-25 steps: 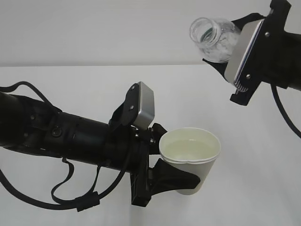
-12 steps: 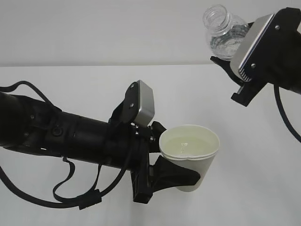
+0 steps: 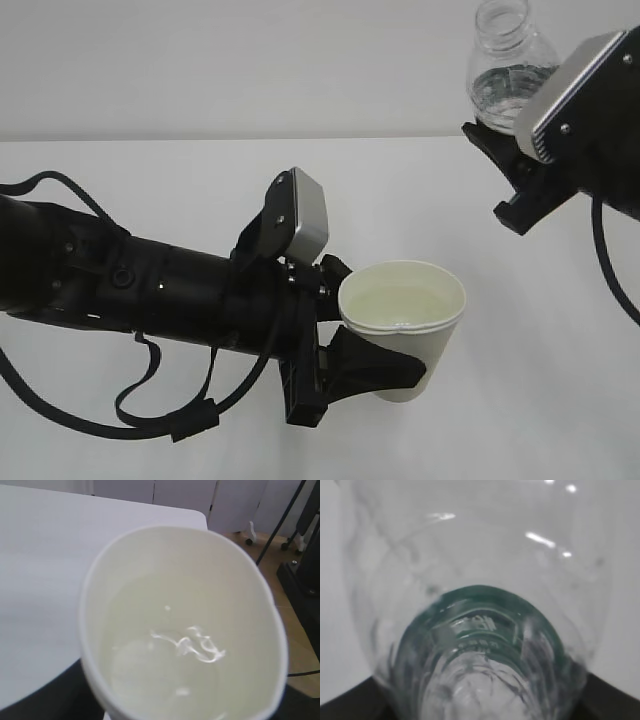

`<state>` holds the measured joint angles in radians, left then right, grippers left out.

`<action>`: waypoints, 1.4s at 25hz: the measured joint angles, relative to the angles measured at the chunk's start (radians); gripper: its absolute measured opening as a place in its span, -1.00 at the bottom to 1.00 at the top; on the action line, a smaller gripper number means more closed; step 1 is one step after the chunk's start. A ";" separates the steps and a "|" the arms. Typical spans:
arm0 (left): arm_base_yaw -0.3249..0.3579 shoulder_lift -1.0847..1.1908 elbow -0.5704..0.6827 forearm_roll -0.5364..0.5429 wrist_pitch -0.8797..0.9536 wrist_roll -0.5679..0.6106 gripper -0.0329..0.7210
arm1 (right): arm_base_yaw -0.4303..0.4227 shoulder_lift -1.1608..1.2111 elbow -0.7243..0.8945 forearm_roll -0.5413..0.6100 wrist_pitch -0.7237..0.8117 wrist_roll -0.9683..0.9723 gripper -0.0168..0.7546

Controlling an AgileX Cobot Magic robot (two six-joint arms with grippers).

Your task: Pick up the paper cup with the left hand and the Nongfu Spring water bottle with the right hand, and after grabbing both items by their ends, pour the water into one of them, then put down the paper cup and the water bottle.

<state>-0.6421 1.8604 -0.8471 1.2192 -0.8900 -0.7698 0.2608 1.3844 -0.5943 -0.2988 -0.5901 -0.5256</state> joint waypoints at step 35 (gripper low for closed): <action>0.022 0.000 0.000 -0.099 0.046 0.000 0.27 | 0.000 0.080 0.228 0.334 -0.353 0.164 0.18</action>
<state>-0.6206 1.8604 -0.8471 1.1204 -0.8440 -0.7698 0.2608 1.4645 -0.3660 0.0349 -0.9435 -0.3616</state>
